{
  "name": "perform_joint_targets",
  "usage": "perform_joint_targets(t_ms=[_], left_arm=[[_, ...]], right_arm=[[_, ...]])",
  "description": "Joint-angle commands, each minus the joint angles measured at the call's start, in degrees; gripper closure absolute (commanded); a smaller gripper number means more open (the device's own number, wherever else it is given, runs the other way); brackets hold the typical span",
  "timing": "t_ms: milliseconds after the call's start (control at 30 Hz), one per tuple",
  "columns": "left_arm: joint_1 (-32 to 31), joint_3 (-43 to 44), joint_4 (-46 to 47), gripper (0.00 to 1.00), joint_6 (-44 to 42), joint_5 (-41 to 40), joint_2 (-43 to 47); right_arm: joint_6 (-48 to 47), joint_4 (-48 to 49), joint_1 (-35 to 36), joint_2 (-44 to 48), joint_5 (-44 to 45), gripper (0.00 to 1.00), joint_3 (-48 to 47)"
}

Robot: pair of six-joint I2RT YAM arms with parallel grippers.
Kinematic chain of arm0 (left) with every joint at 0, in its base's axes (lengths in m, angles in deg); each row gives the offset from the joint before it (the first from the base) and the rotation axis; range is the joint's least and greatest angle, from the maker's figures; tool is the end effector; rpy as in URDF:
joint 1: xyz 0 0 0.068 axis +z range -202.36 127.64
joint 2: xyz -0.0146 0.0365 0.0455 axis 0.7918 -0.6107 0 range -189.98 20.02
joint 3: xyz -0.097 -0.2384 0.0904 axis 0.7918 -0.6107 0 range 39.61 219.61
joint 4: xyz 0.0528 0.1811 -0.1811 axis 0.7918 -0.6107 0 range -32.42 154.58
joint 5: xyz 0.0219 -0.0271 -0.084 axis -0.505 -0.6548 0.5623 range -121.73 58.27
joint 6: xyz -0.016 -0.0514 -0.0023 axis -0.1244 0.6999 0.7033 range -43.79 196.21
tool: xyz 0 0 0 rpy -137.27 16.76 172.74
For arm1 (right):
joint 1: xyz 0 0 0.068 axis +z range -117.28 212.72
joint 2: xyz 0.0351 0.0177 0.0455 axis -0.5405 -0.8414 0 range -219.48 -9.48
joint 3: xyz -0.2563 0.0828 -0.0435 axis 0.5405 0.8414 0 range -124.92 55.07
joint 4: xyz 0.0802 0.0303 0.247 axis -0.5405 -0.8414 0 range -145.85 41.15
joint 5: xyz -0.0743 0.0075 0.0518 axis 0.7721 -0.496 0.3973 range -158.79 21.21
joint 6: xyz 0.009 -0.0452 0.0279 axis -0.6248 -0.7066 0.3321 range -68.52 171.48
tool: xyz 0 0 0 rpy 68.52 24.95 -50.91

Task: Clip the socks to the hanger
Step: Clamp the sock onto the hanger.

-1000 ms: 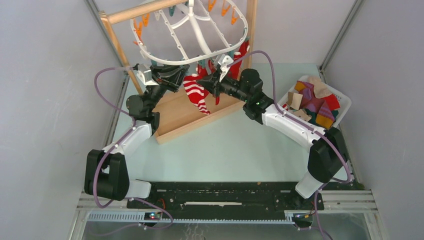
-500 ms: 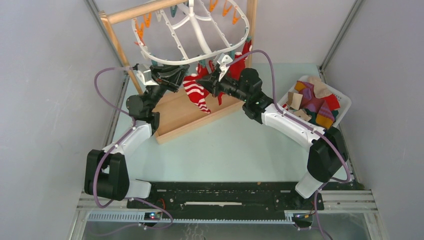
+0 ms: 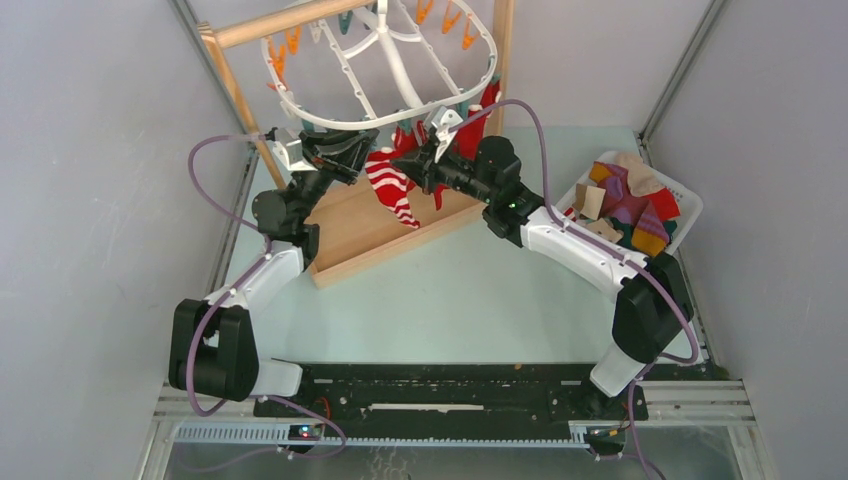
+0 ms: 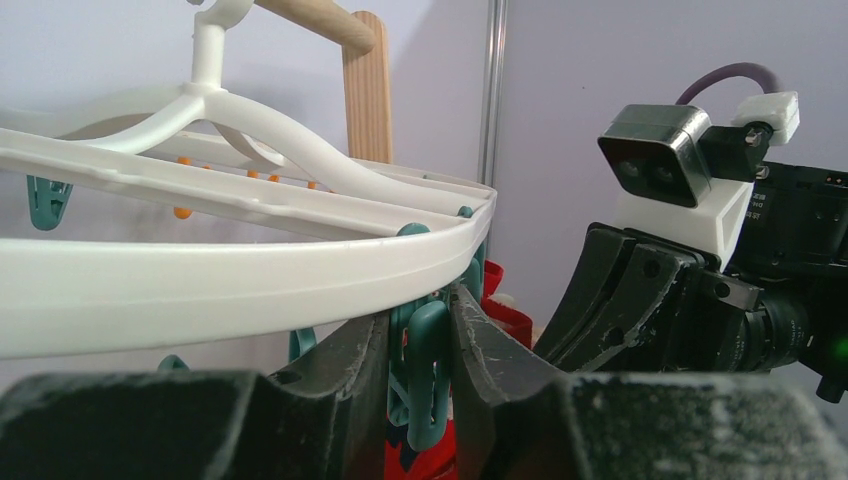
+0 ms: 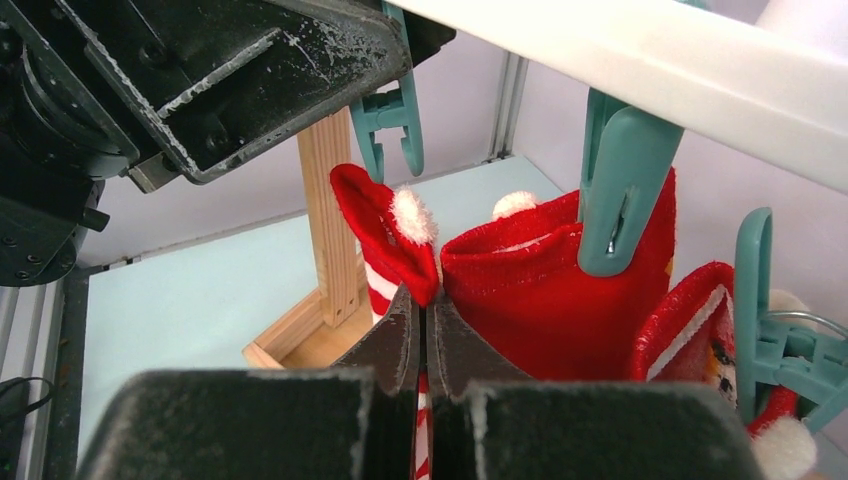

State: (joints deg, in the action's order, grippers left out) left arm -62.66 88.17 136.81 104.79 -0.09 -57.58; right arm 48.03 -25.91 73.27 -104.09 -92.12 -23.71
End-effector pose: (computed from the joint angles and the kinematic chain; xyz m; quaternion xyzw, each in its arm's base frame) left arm 0.2748 -0.0690 0.3763 0.1863 0.4171 -0.3960 0.7965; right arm 0.2940 0.2702 0.3808 -0.3834 0.5442 0.3605 0.6534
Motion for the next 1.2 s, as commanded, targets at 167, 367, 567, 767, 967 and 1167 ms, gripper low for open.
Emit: perform_joint_targets(t_ms=[167, 367, 567, 767, 967, 1167], left_arm=[[-0.1, 0.6, 2.7, 0.99, 0.7, -0.3, 0.9], [-0.1, 0.3, 2.7, 0.99, 0.4, -0.4, 0.8], [-0.1, 0.3, 2.7, 0.99, 0.3, -0.4, 0.9], [-0.1, 0.1, 2.7, 0.99, 0.2, -0.6, 0.8], [-0.1, 0.3, 2.7, 0.99, 0.0, -0.6, 0.9], [-0.1, 0.7, 2.7, 0.99, 0.1, -0.8, 1.1]], right_arm=[[1.5, 2.3, 0.3, -0.2, 1.1, 1.00, -3.7], [2.4, 2.9, 0.3, 0.2, 0.3, 1.00, -3.7], [3.2, 4.1, 0.0, 0.7, -0.4, 1.00, -3.4], [4.8, 6.3, -0.2, 1.3, -2.1, 1.00, -2.8], [4.7, 6.1, -0.1, 1.4, -2.5, 1.00, -2.6], [3.7, 2.0, 0.1, 1.4, -2.4, 1.00, -1.5]])
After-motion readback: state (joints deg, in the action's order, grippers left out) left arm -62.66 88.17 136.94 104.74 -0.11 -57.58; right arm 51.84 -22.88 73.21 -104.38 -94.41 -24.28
